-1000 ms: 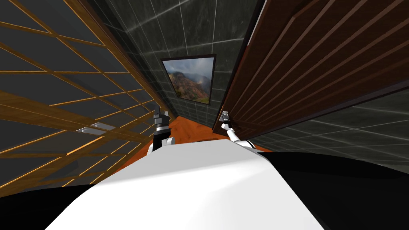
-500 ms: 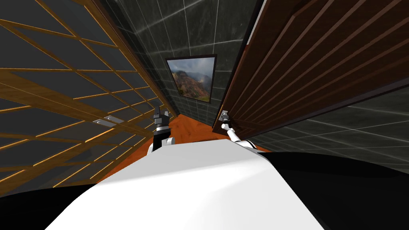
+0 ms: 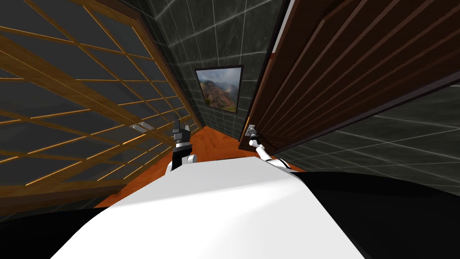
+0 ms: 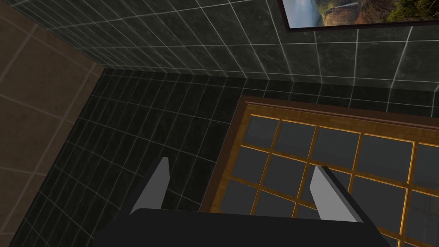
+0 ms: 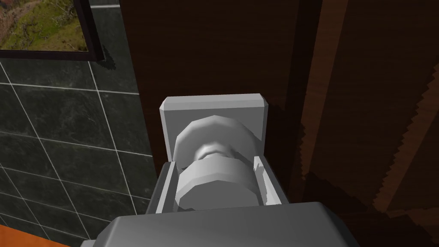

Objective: Pull the door open

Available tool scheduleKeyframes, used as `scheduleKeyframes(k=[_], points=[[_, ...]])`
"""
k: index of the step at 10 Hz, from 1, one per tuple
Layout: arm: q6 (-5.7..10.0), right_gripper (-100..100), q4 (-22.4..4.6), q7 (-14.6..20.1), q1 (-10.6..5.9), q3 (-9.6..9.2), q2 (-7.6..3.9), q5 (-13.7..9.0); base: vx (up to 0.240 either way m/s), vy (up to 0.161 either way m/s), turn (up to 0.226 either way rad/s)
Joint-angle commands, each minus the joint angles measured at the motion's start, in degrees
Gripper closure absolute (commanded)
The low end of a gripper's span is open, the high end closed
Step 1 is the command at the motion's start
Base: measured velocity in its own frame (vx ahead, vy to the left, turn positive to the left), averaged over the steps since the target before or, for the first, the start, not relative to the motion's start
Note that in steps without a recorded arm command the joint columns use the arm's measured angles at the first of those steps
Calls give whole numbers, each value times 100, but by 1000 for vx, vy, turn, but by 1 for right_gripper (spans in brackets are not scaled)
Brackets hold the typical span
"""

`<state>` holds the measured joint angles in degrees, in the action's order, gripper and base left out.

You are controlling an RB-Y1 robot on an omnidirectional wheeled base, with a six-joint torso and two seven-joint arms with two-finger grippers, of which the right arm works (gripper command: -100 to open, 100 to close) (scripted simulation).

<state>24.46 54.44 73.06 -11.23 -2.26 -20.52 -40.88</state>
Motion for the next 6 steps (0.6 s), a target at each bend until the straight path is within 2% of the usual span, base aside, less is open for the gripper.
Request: scheduleKeyframes(k=[1, 2, 3, 6], points=[[-2, 100, 55, 108, 30, -110, -36, 9, -256, -64, 97], [-16, 100, 54, 54, 38, -59, -18, 4, -113, -28, 36], [-29, 100, 116, 157, 98, -196, -69, 23, -126, -40, 93], [-13, 100, 226, 315, 160, -385, -178, 50, -229, -70, 110]])
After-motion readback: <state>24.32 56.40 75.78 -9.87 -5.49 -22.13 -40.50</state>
